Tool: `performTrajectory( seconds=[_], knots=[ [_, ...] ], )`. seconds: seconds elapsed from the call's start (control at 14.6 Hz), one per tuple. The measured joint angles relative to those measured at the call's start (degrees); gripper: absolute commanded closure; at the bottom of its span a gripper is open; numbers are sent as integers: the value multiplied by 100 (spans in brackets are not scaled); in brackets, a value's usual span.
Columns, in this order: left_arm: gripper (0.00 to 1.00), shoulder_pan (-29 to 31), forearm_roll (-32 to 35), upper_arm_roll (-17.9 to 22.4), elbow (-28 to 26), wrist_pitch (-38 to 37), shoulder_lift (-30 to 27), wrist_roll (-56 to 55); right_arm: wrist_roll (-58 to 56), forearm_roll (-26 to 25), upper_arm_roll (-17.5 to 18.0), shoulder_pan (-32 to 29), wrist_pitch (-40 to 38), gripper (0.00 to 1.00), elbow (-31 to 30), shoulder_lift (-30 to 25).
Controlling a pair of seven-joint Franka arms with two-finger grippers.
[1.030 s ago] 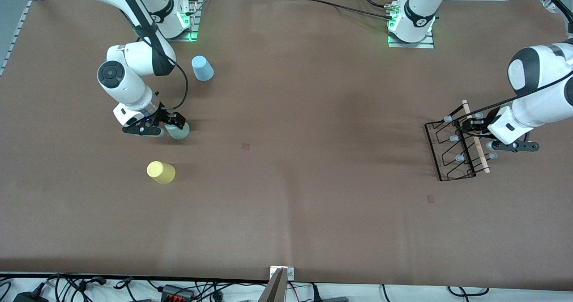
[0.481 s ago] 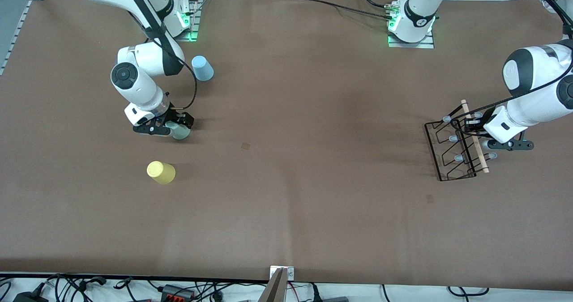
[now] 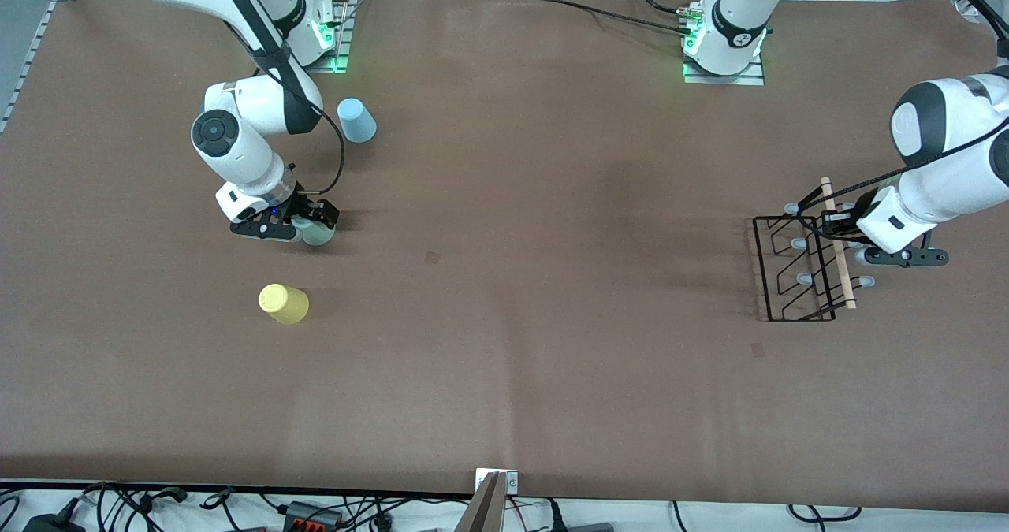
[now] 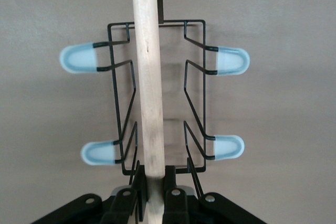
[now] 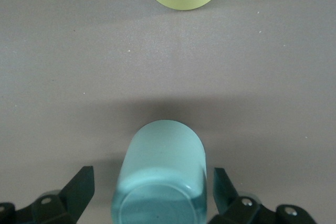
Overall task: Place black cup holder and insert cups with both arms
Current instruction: 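Carry the cup holder toward the table middle with the left gripper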
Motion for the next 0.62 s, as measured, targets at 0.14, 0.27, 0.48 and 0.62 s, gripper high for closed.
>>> performTrajectory(
  seconds=[0.14, 0.27, 0.48, 0.62],
  knots=[
    [99, -26, 0, -132, 306, -430, -48, 0, 0, 0, -2, -2, 9, 12, 0, 0],
    [99, -47, 0, -350, 510, -791, -98, -81, 0, 0, -3, -2, 15, 41, 2, 0],
    [99, -61, -4, -937, 735, -1196, -112, -425, 0, 0, -5, -3, 22, 78, 13, -22],
    [99, -81, -8, -1437, 845, -1259, -112, -1042, -3, 0, -5, -2, 24, 85, 24, -44]
  ],
)
